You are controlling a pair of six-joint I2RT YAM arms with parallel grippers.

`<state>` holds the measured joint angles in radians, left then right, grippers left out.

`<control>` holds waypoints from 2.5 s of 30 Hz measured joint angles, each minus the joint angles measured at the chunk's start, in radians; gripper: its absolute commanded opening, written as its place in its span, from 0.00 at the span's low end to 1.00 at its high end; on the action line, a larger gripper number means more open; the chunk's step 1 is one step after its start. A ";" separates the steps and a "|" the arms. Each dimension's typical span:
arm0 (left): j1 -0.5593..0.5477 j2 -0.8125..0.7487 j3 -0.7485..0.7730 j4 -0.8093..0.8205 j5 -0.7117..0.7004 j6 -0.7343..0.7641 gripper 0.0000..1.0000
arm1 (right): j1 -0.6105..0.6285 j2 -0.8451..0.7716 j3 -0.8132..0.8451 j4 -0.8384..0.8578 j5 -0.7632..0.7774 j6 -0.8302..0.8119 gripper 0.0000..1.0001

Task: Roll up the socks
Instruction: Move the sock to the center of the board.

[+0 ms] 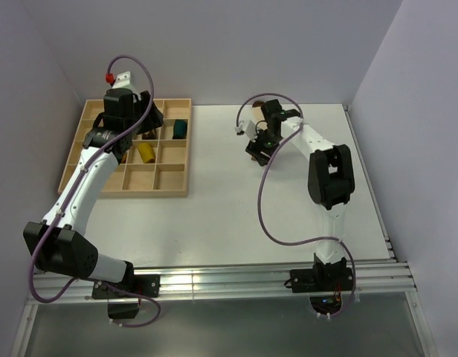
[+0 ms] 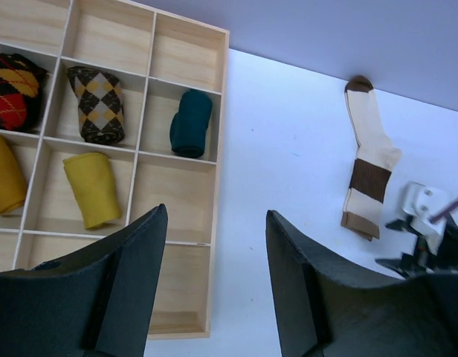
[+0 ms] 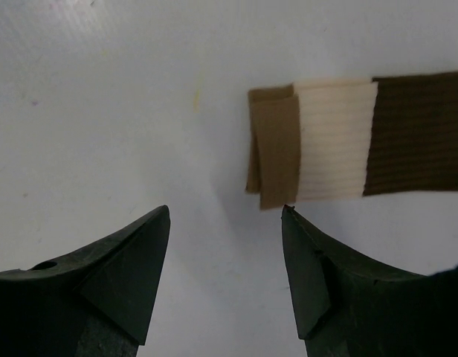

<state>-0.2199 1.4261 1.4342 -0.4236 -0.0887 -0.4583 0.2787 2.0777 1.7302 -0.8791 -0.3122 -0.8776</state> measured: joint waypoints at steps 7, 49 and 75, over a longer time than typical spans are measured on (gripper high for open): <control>-0.021 -0.012 -0.029 0.000 0.005 0.002 0.61 | 0.009 0.110 0.050 0.044 0.076 -0.052 0.69; -0.377 -0.383 -0.407 0.259 -0.061 -0.006 0.55 | 0.087 0.011 -0.163 -0.439 -0.369 -0.286 0.32; -0.694 -0.355 -0.523 0.472 -0.230 0.084 0.58 | 0.225 -0.367 -0.691 0.266 0.027 0.241 0.64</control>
<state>-0.9134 1.0710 0.9108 0.0479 -0.3183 -0.3740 0.5041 1.7107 1.0389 -0.6136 -0.2848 -0.6369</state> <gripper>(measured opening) 0.577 0.640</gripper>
